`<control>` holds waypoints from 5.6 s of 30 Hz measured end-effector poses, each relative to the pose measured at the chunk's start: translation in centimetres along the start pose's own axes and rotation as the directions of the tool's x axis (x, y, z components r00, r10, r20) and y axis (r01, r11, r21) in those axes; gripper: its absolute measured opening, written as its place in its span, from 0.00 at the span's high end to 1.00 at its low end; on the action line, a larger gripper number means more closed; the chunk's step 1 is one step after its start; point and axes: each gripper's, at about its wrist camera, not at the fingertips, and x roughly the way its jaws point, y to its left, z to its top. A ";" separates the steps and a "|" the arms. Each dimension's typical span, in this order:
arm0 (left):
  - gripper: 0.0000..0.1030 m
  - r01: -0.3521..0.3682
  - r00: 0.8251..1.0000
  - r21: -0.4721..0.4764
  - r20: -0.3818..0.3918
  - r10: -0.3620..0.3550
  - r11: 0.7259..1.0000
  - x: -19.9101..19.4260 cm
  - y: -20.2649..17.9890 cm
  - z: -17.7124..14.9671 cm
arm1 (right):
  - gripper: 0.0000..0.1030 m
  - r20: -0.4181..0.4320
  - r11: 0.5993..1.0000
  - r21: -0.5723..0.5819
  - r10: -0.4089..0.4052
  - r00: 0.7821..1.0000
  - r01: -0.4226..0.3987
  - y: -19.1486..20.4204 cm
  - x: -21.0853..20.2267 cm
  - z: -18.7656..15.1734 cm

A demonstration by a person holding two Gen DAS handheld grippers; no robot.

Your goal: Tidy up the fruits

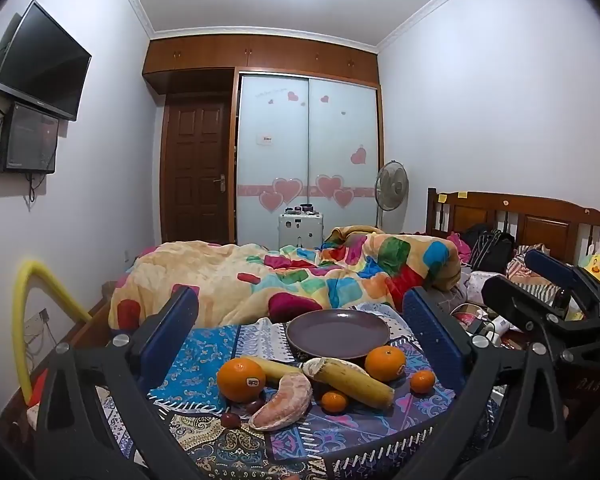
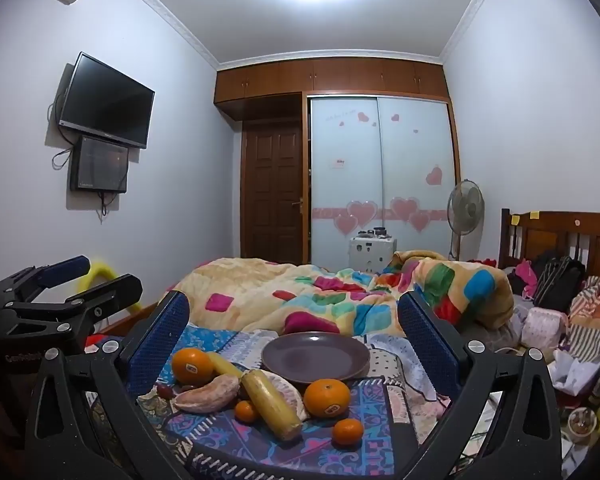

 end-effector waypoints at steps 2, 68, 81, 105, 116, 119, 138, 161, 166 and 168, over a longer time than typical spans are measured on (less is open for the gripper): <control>0.00 0.002 1.000 0.002 -0.002 -0.002 1.000 0.0 0.1 0.0 | 0.00 -0.001 1.000 -0.001 -0.001 1.000 0.001 0.0 0.1 0.0; 0.00 -0.019 1.000 0.004 -0.016 0.019 1.000 0.9 0.3 -0.3 | 0.00 -0.003 1.000 0.028 0.015 1.000 -0.015 0.5 0.9 -0.7; 0.00 -0.019 0.999 0.000 -0.027 0.019 1.000 1.1 0.4 -0.4 | 0.00 -0.005 1.000 0.026 0.013 1.000 -0.013 0.7 0.7 -1.0; 0.00 -0.049 0.935 -0.054 -0.355 0.027 0.997 8.3 5.8 -5.7 | 0.19 -0.360 0.997 -0.023 0.057 0.931 -0.070 -1.2 8.9 -6.2; 0.26 -0.033 0.870 -0.031 -0.493 0.013 0.999 12.0 7.7 -8.4 | 0.58 -0.545 0.964 -0.002 0.222 0.809 -0.266 0.7 14.5 -9.1; 0.27 -0.014 0.855 -0.031 -0.519 -0.004 0.999 12.9 7.7 -8.9 | 0.60 -0.574 0.956 -0.011 0.233 0.785 -0.292 1.4 15.5 -9.5; 0.27 0.009 0.775 -0.034 -0.631 -0.029 0.999 19.4 8.4 -10.8 | 0.61 -0.640 0.947 -0.032 0.227 0.734 -0.321 2.1 18.5 -10.7; 0.37 -0.017 0.789 -0.011 -0.615 0.006 1.000 19.0 8.0 -10.1 | 0.66 -0.558 0.974 0.050 0.212 0.803 -0.222 -0.8 15.6 -7.6; 0.37 -0.012 0.811 -0.001 -0.586 0.009 1.000 17.8 7.3 -8.5 | 0.66 -0.524 0.976 0.046 0.203 0.827 -0.211 -1.3 14.4 -6.1; 0.37 -0.011 0.823 0.002 -0.568 0.010 1.000 17.4 7.1 -7.6 | 0.66 -0.509 0.977 0.041 0.200 0.837 -0.209 -1.3 14.1 -5.4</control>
